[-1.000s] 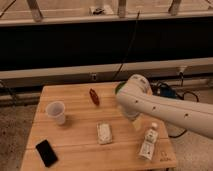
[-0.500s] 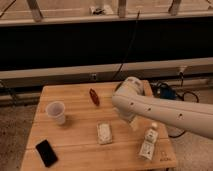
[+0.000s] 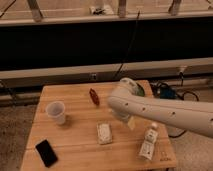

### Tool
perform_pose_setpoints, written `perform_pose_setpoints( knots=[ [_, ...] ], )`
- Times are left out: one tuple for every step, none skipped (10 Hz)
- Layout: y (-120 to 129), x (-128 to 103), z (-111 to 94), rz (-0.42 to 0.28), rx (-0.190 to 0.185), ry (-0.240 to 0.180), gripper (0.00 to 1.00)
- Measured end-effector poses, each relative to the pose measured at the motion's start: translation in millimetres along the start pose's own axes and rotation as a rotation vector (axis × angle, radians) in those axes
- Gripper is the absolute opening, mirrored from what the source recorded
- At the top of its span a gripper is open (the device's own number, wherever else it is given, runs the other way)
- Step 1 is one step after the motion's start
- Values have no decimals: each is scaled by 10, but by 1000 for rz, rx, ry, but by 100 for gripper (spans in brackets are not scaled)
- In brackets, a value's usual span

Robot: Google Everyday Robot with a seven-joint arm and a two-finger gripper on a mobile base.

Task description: Place the white sponge in the ceramic cup

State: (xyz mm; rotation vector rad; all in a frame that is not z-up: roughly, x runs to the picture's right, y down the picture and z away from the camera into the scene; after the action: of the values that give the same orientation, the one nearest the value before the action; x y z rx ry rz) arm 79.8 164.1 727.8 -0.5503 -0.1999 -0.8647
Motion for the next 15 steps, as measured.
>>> perform_pose_setpoints(
  knots=[
    [-24,-20,16,-25,-2,-5,80],
    [-40,-33,34,-47,-3,-9,80],
    [-62,-53,71,-82,-7,-16,80],
    [-87,-69,92,-106,-8,-19,80],
    [-113,-89,112,-129,-8,-24,80],
    [-114,-102,140,-145,-11,-32,80],
    [-119,-118,161,-163,-11,-38,80],
    [-137,-149,186,-186,-12,-46,80],
    [-170,-216,244,-238,-13,-60,80],
    [-197,-253,269,-263,-12,-66,80],
    [-200,-268,283,-277,-13,-71,80],
    [-183,-288,314,-297,-17,-77,80],
    [-177,-329,353,-333,-20,-85,80],
    [-185,-356,374,-358,-19,-90,80],
    [-189,-386,402,-386,-17,-96,80]
  ],
)
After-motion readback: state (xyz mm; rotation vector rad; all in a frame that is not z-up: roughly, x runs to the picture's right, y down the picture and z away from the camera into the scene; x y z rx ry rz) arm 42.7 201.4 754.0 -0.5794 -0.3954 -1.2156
